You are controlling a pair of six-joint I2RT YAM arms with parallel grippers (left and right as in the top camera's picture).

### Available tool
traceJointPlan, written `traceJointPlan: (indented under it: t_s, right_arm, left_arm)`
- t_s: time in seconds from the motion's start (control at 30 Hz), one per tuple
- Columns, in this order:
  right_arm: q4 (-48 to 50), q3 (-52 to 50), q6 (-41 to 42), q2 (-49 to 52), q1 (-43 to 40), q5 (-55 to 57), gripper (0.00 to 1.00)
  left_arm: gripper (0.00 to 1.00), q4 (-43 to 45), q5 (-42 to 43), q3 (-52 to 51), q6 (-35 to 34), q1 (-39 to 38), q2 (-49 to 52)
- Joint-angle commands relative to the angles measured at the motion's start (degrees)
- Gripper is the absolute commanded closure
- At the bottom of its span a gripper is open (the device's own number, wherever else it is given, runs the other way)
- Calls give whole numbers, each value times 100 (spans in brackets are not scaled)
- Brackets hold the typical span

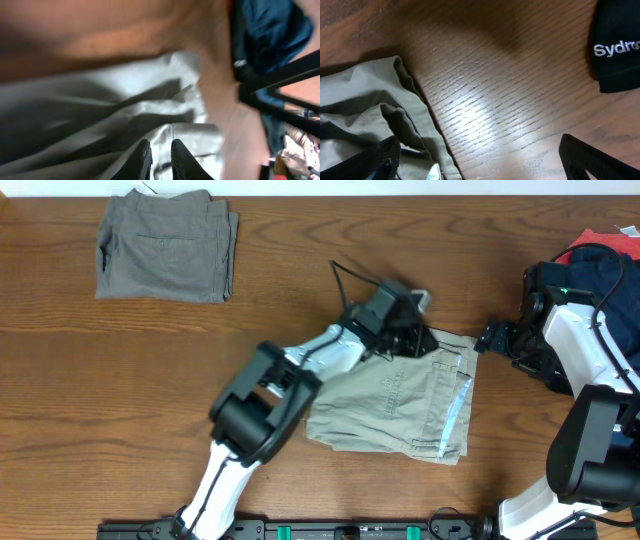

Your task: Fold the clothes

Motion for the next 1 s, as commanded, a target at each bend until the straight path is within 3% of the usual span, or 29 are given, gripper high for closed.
traceJointPlan:
  t_s: [0.0, 0.2, 0.43, 0.57, 0.7, 0.8, 0.97]
  right_arm:
    - [-4, 59, -2, -111, -15, 59, 1]
    - [-4, 59, -2, -111, -15, 59, 1]
    - [-4, 59, -2, -111, -15, 59, 1]
    - [-4, 59, -2, -111, -15, 59, 1]
    - [-4, 59, -2, -111, -15, 59, 1]
    - [-4, 59, -2, -111, -15, 59, 1]
    - [-4, 59, -2, -111, -15, 59, 1]
  left_arm:
    - [83, -195, 225, 103, 278, 302, -765]
    - [83, -1405, -752, 98, 339, 1040, -984]
    - [83, -2332, -702, 85, 409, 1360, -538]
    - [83, -2341, -251, 85, 511, 1360, -221]
    - [83, -2124, -378, 85, 533, 1368, 24]
    - [83, -2090, -1180, 85, 531, 1386, 138]
    - [83, -2203, -3272, 85, 535, 1412, 164]
